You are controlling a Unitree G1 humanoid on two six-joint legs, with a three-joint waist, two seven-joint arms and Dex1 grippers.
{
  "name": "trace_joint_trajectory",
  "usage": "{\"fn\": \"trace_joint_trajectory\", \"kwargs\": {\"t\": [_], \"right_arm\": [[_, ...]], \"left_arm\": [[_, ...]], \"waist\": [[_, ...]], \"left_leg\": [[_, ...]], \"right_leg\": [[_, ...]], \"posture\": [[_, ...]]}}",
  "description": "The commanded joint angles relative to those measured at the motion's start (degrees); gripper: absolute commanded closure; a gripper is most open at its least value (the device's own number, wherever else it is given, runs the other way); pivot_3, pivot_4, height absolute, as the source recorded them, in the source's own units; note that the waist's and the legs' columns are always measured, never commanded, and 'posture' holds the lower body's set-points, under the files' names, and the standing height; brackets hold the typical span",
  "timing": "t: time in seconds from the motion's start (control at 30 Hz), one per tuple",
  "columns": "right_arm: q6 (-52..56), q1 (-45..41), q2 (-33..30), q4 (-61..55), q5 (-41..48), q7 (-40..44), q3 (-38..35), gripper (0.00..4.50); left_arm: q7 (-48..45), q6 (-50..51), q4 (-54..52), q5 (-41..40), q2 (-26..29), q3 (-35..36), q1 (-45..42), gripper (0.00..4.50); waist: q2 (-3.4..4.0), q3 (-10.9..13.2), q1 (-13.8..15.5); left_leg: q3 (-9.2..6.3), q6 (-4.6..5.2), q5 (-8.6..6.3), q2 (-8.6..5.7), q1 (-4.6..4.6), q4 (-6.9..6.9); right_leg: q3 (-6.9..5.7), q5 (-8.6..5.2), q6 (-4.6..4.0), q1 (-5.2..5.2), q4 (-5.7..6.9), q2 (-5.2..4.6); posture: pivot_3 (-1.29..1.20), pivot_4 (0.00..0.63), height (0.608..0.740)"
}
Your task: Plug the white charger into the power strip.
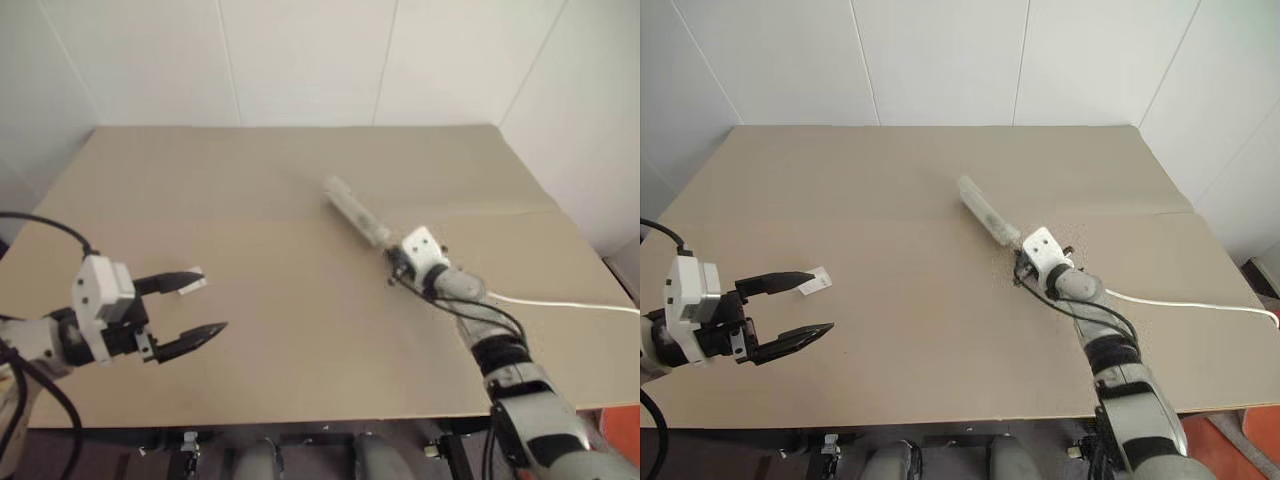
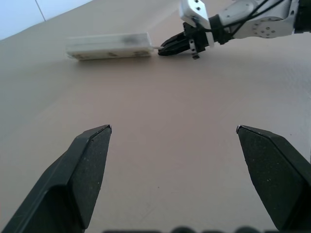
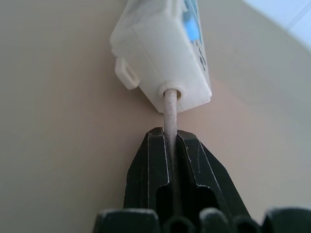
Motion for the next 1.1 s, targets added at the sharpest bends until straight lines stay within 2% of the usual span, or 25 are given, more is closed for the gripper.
{"fn": "trace_joint_trajectory", "kwargs": {"t": [0.03,0.2,0.37,0.47,0.63,0.7,0.77,0.9,1.1], "right_arm": [[-14.54,1.78,-5.69,-3.55,-7.88,-1.58,3.53,4.48],[-20.52,2.66,-8.57,-2.82,-11.50,-1.93,5.60,4.48],[-21.96,1.94,-9.42,-2.25,-11.12,0.38,5.57,2.77],[-21.45,2.60,-9.80,-3.53,-7.94,3.37,4.59,1.73],[-9.16,7.39,-11.50,-13.79,13.07,22.97,1.03,0.08],[-1.90,8.83,-11.91,-18.13,20.18,27.80,-1.17,0.08],[3.43,9.12,-10.95,-19.96,23.42,28.42,-3.06,0.08],[11.79,8.28,-5.17,-20.15,25.28,22.77,-5.57,0.08],[15.56,4.25,3.78,-15.20,21.75,13.09,-6.45,0.08]], "left_arm": [[0.12,-1.16,-0.82,-0.67,0.21,0.32,-0.44,0.00],[-0.26,-1.60,0.31,-0.36,0.40,-1.11,-1.76,0.00],[-0.55,-1.98,1.17,-0.11,0.54,-2.35,-3.09,0.00],[-0.69,-2.15,1.29,-0.14,0.61,-2.51,-3.20,0.00],[-0.67,-2.29,1.16,-0.21,0.70,-2.55,-3.04,0.00],[-0.65,-2.29,1.19,-0.23,0.70,-2.63,-3.10,0.00],[-0.72,-2.35,1.35,-0.19,0.70,-2.76,-3.22,0.00],[-0.95,-2.51,1.78,-0.13,0.72,-3.20,-3.66,0.00],[-1.40,-2.66,2.54,-0.03,1.01,-3.68,-4.38,0.00]], "waist": [[0.00,0.00,-0.13],[0.00,0.00,-0.91],[-0.01,0.00,-0.77],[-0.01,0.00,-0.65],[-0.01,0.00,-0.46],[-0.01,0.00,-0.41],[0.00,0.00,-0.47],[-0.01,0.00,-0.64],[0.00,0.01,-0.54]], "left_leg": [[0.02,-0.01,0.00,0.00,0.00,0.00],[0.10,-0.01,0.00,0.04,0.25,-0.01],[0.13,0.00,0.00,0.04,0.33,0.00],[0.12,0.00,0.00,0.04,0.33,0.00],[0.08,0.00,-0.01,0.08,0.33,0.00],[0.05,0.00,-0.01,0.08,0.36,0.01],[0.02,0.00,-0.01,0.13,0.45,0.01],[0.04,0.00,-0.01,0.13,0.90,-0.02],[0.07,0.00,-0.01,0.10,0.85,-0.03]], "right_leg": [[0.01,0.00,0.00,0.00,-0.01,0.00],[0.13,0.00,0.00,0.12,0.08,0.07],[0.18,0.00,0.00,0.19,0.11,0.08],[0.16,0.00,0.00,0.20,0.08,0.08],[0.12,0.00,0.00,0.27,0.06,0.07],[0.10,0.00,0.00,0.35,0.04,0.04],[0.07,0.00,0.00,0.46,0.03,0.03],[0.07,0.00,-0.01,0.86,0.01,0.11],[0.10,0.00,-0.01,0.81,-0.01,0.13]], "posture": [[0.00,0.150,0.740],[0.00,0.150,0.740],[0.00,0.150,0.740],[0.00,0.150,0.740],[0.00,0.150,0.740],[0.00,0.150,0.740],[0.00,0.150,0.740],[0.00,0.150,0.740],[0.00,0.150,0.740]]}}
